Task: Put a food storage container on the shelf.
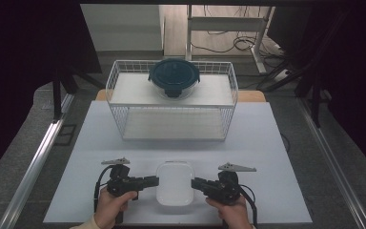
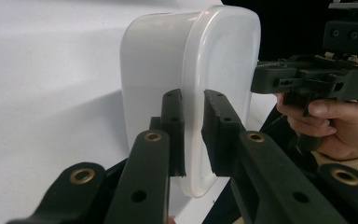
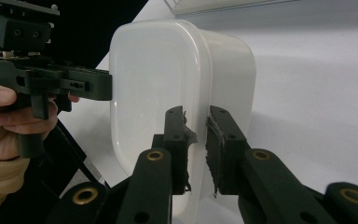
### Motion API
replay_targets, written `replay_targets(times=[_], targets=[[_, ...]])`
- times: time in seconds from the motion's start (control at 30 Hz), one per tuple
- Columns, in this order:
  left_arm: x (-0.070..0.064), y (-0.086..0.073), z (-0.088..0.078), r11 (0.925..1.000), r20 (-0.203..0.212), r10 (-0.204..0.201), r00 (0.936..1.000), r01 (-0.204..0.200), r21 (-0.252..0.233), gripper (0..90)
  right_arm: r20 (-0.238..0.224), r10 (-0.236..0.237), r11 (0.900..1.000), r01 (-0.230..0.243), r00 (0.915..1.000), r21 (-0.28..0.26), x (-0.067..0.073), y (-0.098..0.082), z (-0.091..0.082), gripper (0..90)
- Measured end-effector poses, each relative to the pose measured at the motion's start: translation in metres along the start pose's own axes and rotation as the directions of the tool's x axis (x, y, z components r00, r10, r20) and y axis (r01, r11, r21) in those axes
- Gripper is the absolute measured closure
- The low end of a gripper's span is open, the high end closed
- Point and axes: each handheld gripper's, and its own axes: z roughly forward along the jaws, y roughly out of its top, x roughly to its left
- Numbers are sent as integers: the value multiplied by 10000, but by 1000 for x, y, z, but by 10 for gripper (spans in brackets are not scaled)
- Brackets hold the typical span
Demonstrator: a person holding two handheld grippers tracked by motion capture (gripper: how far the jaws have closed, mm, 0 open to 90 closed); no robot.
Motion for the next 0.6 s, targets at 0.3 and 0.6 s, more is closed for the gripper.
replay_targets(times=[0.3, 0.6], targets=[[-6, 3, -5, 9992, 10, 357, 9994, -357, -195, 794, -5, -286, 9994, 286, 9996, -202, 4, 2, -4, 789], [-10, 8, -10, 9977, -89, 538, 9985, -541, -401, 793, -6, -735, 9968, 735, 9973, -306, 8, 12, -5, 789]])
